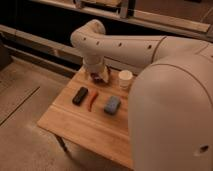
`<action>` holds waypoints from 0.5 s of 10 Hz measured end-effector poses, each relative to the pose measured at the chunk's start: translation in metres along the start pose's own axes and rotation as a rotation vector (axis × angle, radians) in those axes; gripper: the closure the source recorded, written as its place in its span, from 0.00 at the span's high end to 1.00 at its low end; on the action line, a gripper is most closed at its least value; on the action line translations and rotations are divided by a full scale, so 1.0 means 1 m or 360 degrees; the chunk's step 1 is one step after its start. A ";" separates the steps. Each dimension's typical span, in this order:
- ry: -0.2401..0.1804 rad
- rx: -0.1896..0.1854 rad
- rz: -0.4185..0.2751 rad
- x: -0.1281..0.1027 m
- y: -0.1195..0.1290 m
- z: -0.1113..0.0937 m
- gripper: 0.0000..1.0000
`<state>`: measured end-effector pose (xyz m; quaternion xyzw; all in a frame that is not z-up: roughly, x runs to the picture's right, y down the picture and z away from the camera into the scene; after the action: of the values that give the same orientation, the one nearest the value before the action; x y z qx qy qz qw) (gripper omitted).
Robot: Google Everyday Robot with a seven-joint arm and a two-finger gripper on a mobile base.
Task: Move the arm in a circular motion
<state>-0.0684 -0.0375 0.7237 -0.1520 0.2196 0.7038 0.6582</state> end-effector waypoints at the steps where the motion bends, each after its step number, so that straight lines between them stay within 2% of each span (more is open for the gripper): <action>1: 0.0013 0.0020 -0.0083 0.014 0.010 0.006 0.65; 2: 0.0043 0.0057 -0.0182 0.036 0.016 0.019 0.65; 3: 0.0066 0.0079 -0.0232 0.051 0.017 0.028 0.65; 4: 0.0126 0.0122 -0.0266 0.074 0.009 0.045 0.65; 5: 0.0166 0.0132 -0.0240 0.084 -0.002 0.053 0.65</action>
<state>-0.0703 0.0620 0.7264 -0.1772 0.2705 0.6336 0.7028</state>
